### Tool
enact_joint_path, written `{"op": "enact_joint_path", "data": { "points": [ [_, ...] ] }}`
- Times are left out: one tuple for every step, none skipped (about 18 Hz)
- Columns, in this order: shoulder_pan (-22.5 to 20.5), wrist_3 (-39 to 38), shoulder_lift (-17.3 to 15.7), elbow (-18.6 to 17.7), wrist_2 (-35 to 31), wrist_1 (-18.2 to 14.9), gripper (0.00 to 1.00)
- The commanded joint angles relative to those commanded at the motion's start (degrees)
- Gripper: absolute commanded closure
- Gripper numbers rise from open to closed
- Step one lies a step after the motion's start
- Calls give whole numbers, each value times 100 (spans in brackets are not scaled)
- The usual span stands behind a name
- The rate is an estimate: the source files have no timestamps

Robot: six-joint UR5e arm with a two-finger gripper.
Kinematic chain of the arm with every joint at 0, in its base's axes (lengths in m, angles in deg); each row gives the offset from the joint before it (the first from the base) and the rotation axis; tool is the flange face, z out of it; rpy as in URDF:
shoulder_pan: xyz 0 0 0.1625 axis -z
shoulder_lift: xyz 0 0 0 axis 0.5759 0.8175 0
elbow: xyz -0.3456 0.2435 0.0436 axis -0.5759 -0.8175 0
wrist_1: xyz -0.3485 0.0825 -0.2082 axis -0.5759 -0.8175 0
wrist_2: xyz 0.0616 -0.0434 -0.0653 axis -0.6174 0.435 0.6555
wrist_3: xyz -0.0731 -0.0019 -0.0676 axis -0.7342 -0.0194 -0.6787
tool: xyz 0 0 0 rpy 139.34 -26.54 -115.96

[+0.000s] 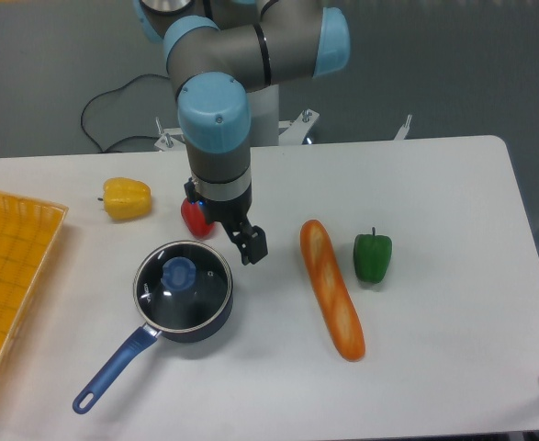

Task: Open the lid
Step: 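Move the open gripper from above the baguette toward the saucepan lid, then lower the open gripper over the blue knob of the glass lid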

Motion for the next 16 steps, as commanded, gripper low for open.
{"op": "enact_joint_path", "data": {
  "points": [
    [0,-193,0,0,9,0,0],
    [35,-369,9,0,26,0,0],
    [70,-476,9,0,44,0,0],
    [79,-581,9,0,44,0,0],
    [88,-721,9,0,53,0,0],
    [97,-923,9,-9,53,0,0],
    [105,-1160,9,-9,53,0,0],
    [123,-1371,9,-17,53,9,0],
    [158,-1530,9,-18,53,9,0],
    [219,-1662,18,-35,53,9,0],
    [237,-1802,9,-79,53,9,0],
    [237,-1926,9,-88,61,26,0],
    [229,-2066,-9,-88,62,87,0],
    [237,-2285,-17,-88,70,123,0],
    [246,-2522,-35,-88,62,123,0],
    [281,-2672,-35,-88,53,123,0]
  ]
}}
